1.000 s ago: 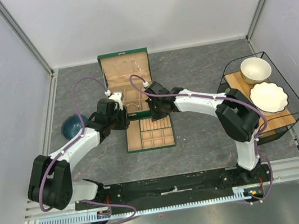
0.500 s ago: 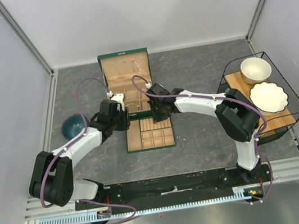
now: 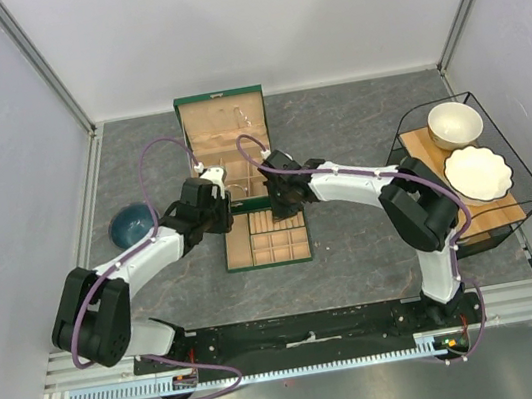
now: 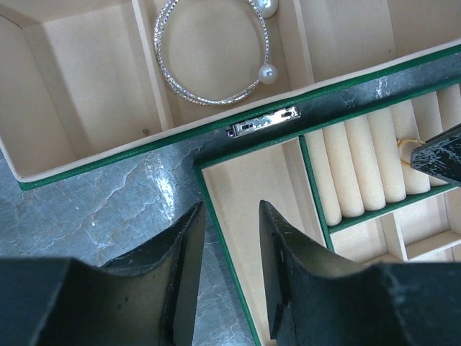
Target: Organize the mixed jewelry
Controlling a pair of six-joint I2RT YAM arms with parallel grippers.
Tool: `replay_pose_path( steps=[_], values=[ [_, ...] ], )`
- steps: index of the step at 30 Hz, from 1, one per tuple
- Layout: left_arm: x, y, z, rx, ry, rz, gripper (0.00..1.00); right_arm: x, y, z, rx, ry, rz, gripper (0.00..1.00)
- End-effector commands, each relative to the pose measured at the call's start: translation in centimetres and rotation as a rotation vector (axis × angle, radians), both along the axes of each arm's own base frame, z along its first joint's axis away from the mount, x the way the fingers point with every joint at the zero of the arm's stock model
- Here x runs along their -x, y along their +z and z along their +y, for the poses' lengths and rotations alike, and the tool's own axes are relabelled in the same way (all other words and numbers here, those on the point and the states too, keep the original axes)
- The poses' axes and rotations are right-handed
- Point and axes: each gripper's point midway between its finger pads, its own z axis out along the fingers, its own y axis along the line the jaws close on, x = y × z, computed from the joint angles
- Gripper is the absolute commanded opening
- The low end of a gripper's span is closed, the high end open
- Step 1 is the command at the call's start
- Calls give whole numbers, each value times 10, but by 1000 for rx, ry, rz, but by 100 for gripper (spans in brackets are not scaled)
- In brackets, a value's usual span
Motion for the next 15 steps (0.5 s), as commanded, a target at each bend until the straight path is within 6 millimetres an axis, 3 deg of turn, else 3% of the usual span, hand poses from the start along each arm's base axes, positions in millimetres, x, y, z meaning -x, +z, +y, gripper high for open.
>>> replay_pose_path(
  steps=[1, 15],
  values=[
    [-11, 7, -2, 4, 10, -51, 43, 2, -11, 5, 1, -22, 44, 0],
    [-9, 7, -8, 22, -12, -44, 42, -11, -7, 11, 6, -34, 30, 0]
  ],
)
